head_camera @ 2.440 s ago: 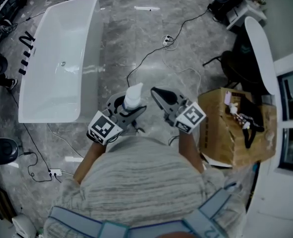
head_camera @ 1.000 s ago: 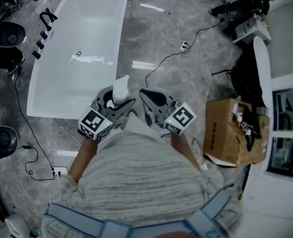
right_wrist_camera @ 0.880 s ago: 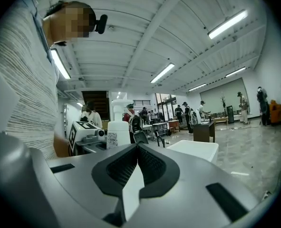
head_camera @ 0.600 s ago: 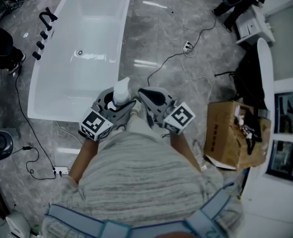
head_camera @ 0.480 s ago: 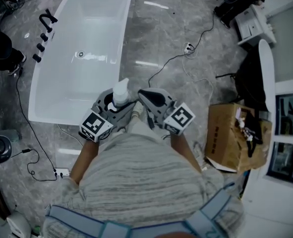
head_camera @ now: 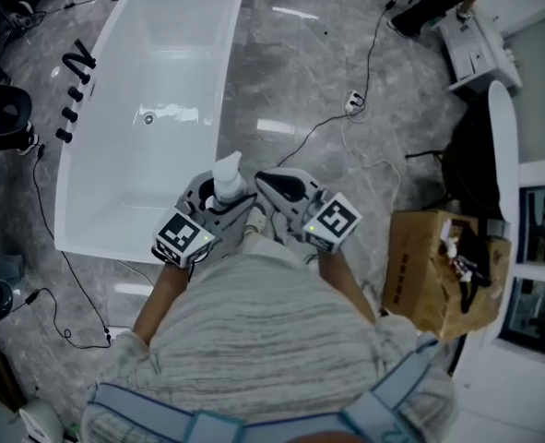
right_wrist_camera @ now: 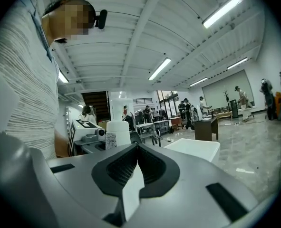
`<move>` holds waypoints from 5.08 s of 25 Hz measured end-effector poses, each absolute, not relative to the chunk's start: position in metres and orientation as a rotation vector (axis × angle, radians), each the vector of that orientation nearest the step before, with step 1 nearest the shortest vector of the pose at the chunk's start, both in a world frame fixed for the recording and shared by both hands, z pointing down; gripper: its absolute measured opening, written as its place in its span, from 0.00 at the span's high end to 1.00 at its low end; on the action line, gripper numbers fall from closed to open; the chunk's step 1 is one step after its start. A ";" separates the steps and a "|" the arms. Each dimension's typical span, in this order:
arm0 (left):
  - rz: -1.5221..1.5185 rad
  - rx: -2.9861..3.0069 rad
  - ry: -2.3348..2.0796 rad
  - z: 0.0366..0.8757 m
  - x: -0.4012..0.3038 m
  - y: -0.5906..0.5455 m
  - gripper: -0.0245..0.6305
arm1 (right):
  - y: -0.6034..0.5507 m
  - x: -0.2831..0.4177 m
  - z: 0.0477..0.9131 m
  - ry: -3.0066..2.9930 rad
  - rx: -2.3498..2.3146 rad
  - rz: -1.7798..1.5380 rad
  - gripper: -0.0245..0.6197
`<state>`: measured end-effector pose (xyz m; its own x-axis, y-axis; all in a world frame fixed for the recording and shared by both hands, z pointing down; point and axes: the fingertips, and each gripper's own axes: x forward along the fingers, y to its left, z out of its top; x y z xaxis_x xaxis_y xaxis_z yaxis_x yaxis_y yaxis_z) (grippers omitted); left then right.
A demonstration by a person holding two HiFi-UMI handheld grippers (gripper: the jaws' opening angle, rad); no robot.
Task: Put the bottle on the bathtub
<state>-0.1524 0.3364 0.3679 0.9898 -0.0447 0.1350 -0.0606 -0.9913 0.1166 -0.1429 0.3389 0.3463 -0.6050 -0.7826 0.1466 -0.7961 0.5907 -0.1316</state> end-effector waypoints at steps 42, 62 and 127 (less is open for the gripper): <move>0.263 3.017 0.048 0.370 0.084 0.098 0.59 | 0.111 0.092 0.351 -2.703 1.416 0.310 0.96; 0.270 2.958 -0.072 0.385 0.083 -0.067 0.59 | -0.052 0.079 0.352 -2.687 1.293 0.282 0.96; 1.131 2.844 0.225 0.538 0.118 -0.218 0.59 | -0.235 0.055 0.459 -2.676 0.096 0.275 0.63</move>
